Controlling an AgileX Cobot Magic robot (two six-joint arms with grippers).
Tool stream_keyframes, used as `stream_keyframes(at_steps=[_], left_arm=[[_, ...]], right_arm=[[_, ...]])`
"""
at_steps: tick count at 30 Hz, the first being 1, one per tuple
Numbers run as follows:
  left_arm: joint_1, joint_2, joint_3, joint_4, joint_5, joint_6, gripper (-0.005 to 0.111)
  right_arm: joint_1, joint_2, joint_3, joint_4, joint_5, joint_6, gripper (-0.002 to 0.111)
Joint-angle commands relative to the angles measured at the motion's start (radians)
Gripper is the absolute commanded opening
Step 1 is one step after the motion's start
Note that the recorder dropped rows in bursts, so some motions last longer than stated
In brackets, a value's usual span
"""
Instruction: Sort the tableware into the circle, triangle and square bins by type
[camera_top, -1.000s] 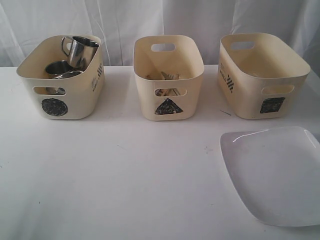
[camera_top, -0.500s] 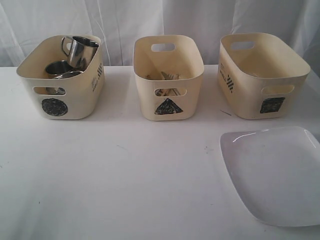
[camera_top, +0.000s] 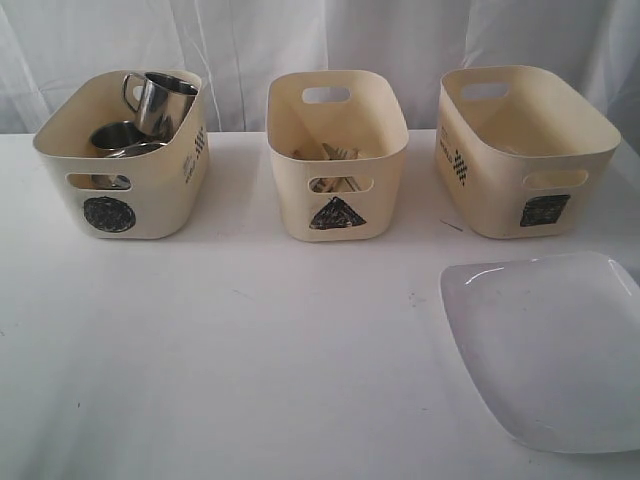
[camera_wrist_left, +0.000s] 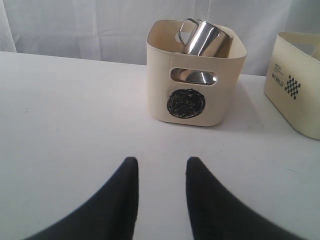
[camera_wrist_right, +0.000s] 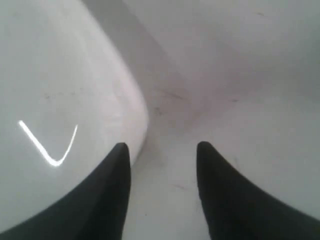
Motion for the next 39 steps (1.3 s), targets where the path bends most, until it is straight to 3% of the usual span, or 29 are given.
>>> stream_keyframes(at_steps=[1, 8, 17, 39], left_arm=[[0.0, -0.005, 0.004, -0.005, 0.0, -0.008, 0.038], [0.0, -0.005, 0.004, -0.005, 0.0, -0.008, 0.038], [0.0, -0.005, 0.004, -0.005, 0.0, -0.008, 0.038], [0.0, -0.005, 0.004, -0.005, 0.0, -0.008, 0.038]], right_arm=[[-0.02, 0.014, 0.003, 0.027, -0.029, -0.012, 0.04], [-0.02, 0.019, 0.003, 0.072, -0.037, -0.024, 0.044], [-0.02, 0.024, 0.003, 0.308, -0.028, -0.281, 0.046], [-0.02, 0.098, 0.003, 0.326, -0.031, -0.284, 0.046]])
